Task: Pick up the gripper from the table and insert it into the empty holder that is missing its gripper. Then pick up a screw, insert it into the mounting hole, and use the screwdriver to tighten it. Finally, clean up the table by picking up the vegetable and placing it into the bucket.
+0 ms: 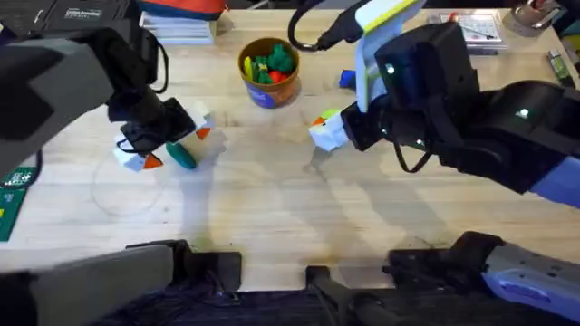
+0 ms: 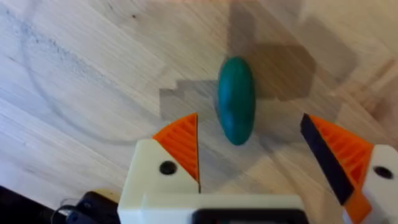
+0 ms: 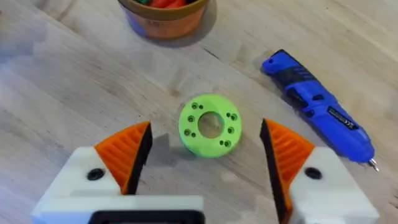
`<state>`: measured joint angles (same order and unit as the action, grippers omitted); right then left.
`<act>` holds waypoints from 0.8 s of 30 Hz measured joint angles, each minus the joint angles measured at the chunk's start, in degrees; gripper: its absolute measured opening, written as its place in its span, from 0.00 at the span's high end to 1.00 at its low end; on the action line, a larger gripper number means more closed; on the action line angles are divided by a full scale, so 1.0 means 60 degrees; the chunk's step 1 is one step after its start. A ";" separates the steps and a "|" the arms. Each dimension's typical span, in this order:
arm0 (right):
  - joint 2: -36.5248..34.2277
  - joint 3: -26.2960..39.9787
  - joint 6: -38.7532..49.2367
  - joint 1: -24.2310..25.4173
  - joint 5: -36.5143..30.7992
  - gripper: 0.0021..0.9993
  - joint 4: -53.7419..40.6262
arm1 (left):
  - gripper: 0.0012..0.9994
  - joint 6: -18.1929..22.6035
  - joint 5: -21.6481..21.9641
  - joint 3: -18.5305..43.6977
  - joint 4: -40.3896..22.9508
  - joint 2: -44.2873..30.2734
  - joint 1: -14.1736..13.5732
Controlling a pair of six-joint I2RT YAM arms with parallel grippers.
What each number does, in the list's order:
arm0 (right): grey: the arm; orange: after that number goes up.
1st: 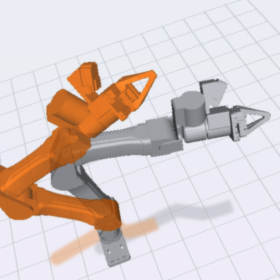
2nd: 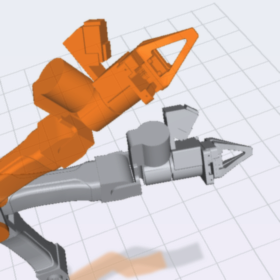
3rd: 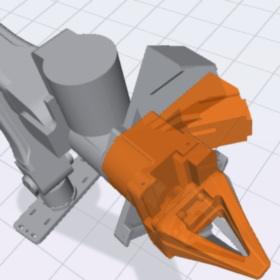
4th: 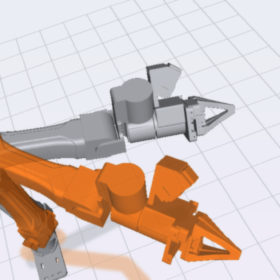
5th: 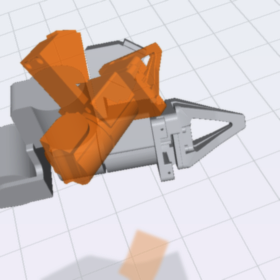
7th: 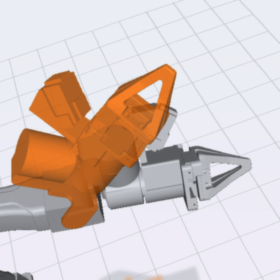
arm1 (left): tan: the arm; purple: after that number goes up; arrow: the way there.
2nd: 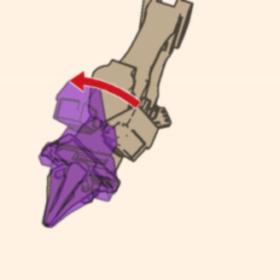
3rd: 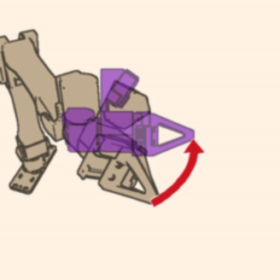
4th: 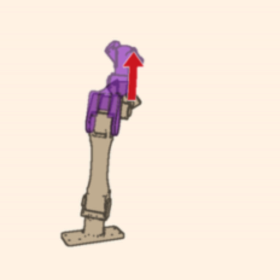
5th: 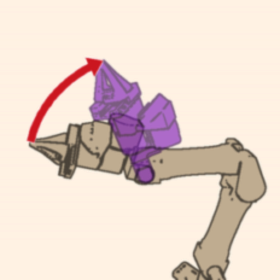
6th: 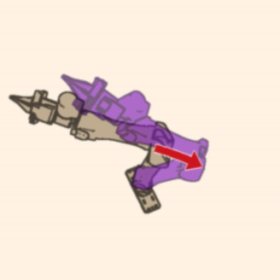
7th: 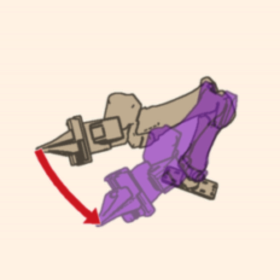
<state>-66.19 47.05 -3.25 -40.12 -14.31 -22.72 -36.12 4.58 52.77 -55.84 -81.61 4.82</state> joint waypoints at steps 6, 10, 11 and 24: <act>0.0000 0.0001 0.0000 0.0000 0.0000 0.01 0.0000 | 0.01 -0.0344 0.0000 0.0000 0.0100 -0.0960 0.0000; 0.0002 0.0002 0.0000 0.0000 0.0000 0.01 0.0000 | 0.11 -0.0681 -0.0004 0.0000 0.0218 -0.1181 0.0011; 0.0000 0.0002 0.0000 0.0000 0.0000 0.01 0.0000 | 0.19 -0.0744 0.0004 0.0000 0.0255 -0.1191 0.0011; 0.0000 0.0000 0.0004 0.0045 -0.0004 0.01 0.0164 | 0.98 -0.0965 0.0059 0.1574 -0.1240 -0.1205 0.0023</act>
<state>-66.19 47.05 -3.22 -39.85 -14.33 -21.74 -41.91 4.93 62.22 -63.28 -88.84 4.96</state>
